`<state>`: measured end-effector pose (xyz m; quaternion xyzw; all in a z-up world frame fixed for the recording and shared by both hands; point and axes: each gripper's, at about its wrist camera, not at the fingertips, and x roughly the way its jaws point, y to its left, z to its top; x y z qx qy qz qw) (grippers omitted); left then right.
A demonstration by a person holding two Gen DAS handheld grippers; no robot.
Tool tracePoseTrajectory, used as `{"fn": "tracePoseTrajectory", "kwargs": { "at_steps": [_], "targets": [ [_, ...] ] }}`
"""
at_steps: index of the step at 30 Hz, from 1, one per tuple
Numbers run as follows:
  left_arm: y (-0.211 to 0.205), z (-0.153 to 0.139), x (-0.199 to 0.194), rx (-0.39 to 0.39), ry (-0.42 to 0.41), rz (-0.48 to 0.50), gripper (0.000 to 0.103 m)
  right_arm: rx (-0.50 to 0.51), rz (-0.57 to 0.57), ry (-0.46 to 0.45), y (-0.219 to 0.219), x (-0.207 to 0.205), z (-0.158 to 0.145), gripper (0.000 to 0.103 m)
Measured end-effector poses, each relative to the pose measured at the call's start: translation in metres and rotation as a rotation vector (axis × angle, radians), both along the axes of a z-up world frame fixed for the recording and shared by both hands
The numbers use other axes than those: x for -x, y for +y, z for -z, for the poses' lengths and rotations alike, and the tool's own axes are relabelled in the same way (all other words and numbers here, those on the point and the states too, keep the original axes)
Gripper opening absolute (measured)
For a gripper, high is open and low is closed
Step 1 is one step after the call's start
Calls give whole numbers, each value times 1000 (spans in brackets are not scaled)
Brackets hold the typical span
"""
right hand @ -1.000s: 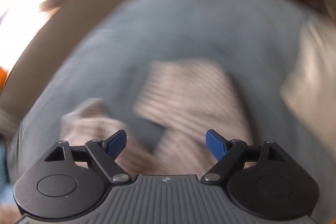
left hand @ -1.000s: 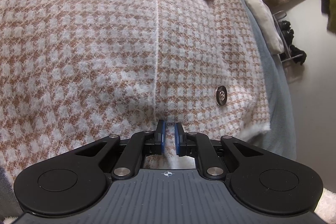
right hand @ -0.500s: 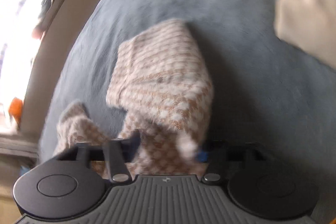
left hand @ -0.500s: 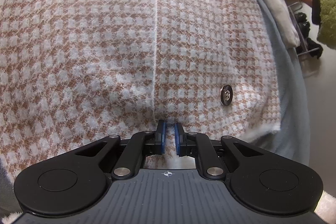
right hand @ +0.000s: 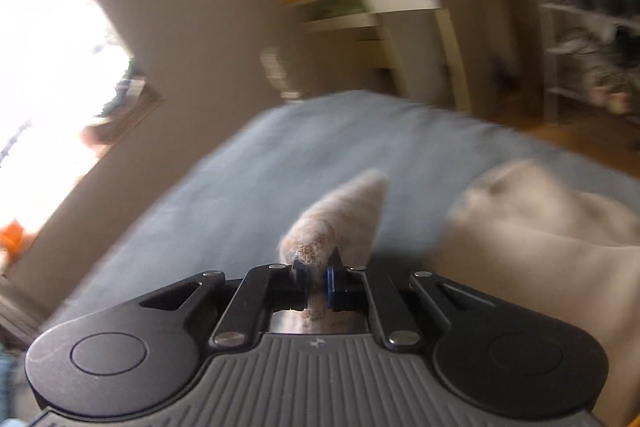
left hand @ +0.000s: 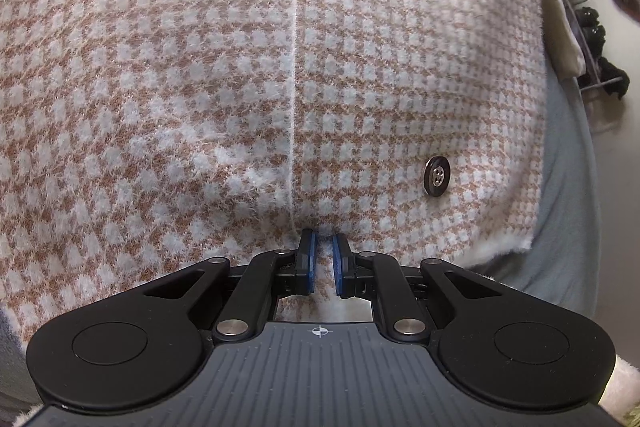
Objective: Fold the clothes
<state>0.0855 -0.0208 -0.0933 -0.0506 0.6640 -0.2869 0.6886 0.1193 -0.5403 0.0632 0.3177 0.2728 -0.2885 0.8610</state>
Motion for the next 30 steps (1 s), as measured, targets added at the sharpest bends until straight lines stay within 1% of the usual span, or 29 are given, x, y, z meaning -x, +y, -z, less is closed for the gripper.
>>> {"fn": "tracePoseTrajectory", "kwargs": {
  "at_steps": [2,4,6,7,8,9,10,11,14,15,18,19,20,23,24,25,26,27,28,29,30],
  "targets": [
    [0,0,-1,-4,-1,2,11,0,47,75,-12,19,25,8],
    [-1,0,-1,-8,-2,5,11,-32,57,133,-22,30,47,9],
    [-2,1,-2,-12,-4,7,11,-47,76,150,-27,35,53,18],
    [-3,1,-3,-14,-5,9,11,-54,85,159,-29,38,56,25],
    [-3,1,-3,-16,-6,10,11,-52,95,170,-31,41,55,42],
    [-4,1,-3,-18,-7,12,11,-40,106,185,-31,45,49,50],
    [-4,1,-4,-19,-8,12,11,-29,117,199,-30,48,44,64],
    [-3,1,-4,-19,-9,10,11,-17,129,214,-30,51,38,69],
    [-1,2,-4,-16,-11,6,11,57,120,234,-21,51,20,69],
    [0,2,-4,-12,-14,6,11,115,104,243,-12,48,13,69],
    [4,3,-5,-2,-19,2,11,368,30,278,33,33,-7,69],
    [6,4,-5,1,-20,1,11,426,23,291,43,28,-12,69],
    [7,4,-5,6,-22,-1,11,462,20,314,49,23,-14,69],
    [13,6,-5,22,-26,-3,11,463,63,443,41,12,0,69],
    [15,7,-5,27,-26,-4,11,447,89,456,38,13,1,69],
    [17,7,-5,32,-26,-6,11,419,121,438,35,17,-1,64],
    [20,8,-5,37,-26,-8,11,390,154,420,32,20,-4,63],
    [22,8,-5,41,-26,-10,11,380,146,381,36,21,-8,63],
    [24,9,-6,44,-26,-12,11,387,99,321,47,18,-14,63],
    [26,10,-6,48,-26,-14,11,398,25,271,61,13,-20,63],
    [28,11,-6,51,-26,-16,11,402,-96,239,79,1,-21,63]
  ]
}}
